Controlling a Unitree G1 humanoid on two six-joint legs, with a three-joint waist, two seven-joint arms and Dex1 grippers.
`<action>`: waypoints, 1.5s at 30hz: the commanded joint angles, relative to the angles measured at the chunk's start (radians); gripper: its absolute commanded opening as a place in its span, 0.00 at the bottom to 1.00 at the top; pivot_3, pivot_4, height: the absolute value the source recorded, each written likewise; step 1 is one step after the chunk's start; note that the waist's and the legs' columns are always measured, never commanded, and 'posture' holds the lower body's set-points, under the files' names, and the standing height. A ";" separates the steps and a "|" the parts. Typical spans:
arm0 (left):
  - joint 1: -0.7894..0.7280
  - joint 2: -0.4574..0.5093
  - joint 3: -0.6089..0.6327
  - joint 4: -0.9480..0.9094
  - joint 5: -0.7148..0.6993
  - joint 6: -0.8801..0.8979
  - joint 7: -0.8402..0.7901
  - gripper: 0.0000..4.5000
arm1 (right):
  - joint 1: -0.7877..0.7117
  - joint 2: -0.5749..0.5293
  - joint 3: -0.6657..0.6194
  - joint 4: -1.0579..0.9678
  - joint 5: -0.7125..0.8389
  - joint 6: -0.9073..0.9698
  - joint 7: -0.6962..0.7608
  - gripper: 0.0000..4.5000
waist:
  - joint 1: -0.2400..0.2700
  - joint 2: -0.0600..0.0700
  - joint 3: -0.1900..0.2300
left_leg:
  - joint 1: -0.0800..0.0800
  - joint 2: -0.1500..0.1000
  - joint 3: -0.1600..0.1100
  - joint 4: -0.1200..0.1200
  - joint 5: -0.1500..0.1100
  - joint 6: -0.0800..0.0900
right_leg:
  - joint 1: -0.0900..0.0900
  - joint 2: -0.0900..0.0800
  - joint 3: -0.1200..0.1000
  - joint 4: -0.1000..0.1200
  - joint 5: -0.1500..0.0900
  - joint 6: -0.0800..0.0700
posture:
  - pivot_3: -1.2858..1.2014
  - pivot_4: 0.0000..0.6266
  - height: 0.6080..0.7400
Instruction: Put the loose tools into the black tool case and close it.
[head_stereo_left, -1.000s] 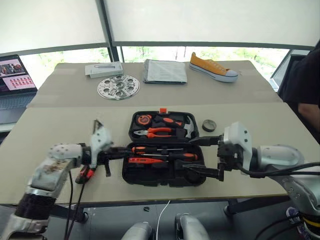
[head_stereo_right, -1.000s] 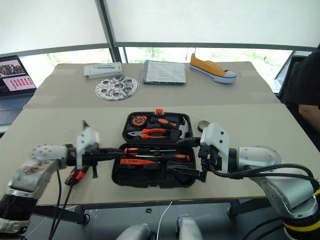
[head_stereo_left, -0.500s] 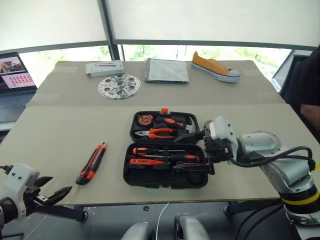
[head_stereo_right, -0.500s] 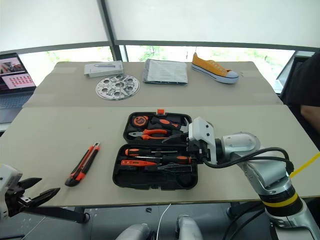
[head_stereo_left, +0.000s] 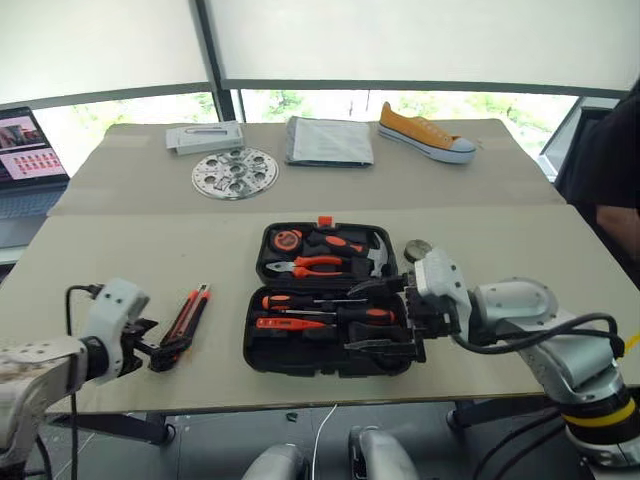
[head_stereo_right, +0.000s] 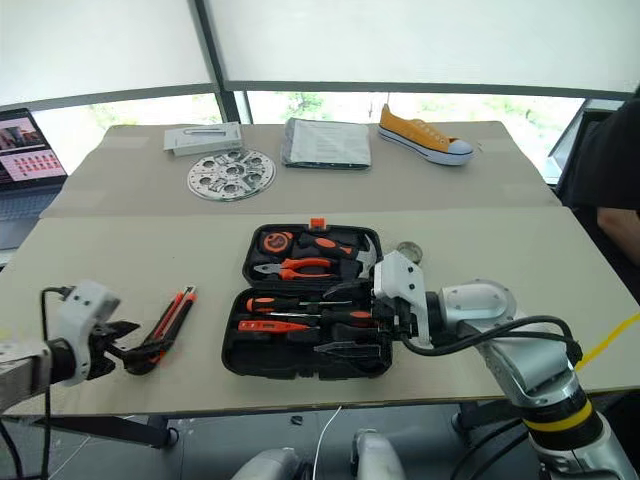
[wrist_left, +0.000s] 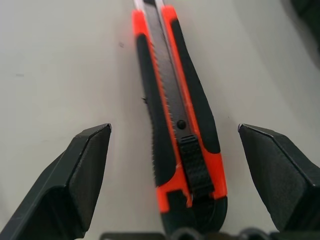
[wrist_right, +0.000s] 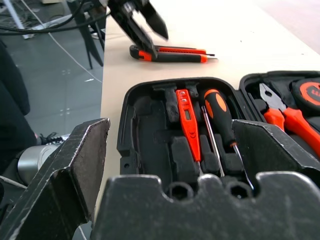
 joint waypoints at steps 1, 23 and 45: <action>-0.036 0.030 -0.107 0.078 0.062 -0.041 0.008 0.97 | 0.022 -0.015 -0.052 -0.074 0.013 0.011 -0.036 1.00 | 0.003 0.001 0.000 | 0.001 0.000 0.000 0.000 0.000 0.000 | 0.001 0.000 0.000 0.000 0.000 -0.001 | 0.52 0.24 1.00; -0.699 0.072 -0.515 0.388 0.147 -0.683 -0.737 0.38 | 0.214 -0.134 -0.211 -0.208 0.096 0.097 -0.102 1.00 | 0.019 -0.002 0.001 | -0.002 -0.001 -0.003 0.003 0.003 -0.005 | 0.001 -0.002 0.000 0.001 -0.001 -0.001 | 0.52 0.24 1.00; -0.839 -0.130 -0.888 0.389 0.352 -0.617 -0.904 0.38 | 0.428 -0.143 -0.353 -0.402 0.153 0.177 -0.296 1.00 | 0.012 -0.003 0.002 | -0.005 0.001 -0.003 0.007 0.007 0.006 | 0.001 0.000 0.001 0.000 0.000 -0.002 | 0.52 0.24 1.00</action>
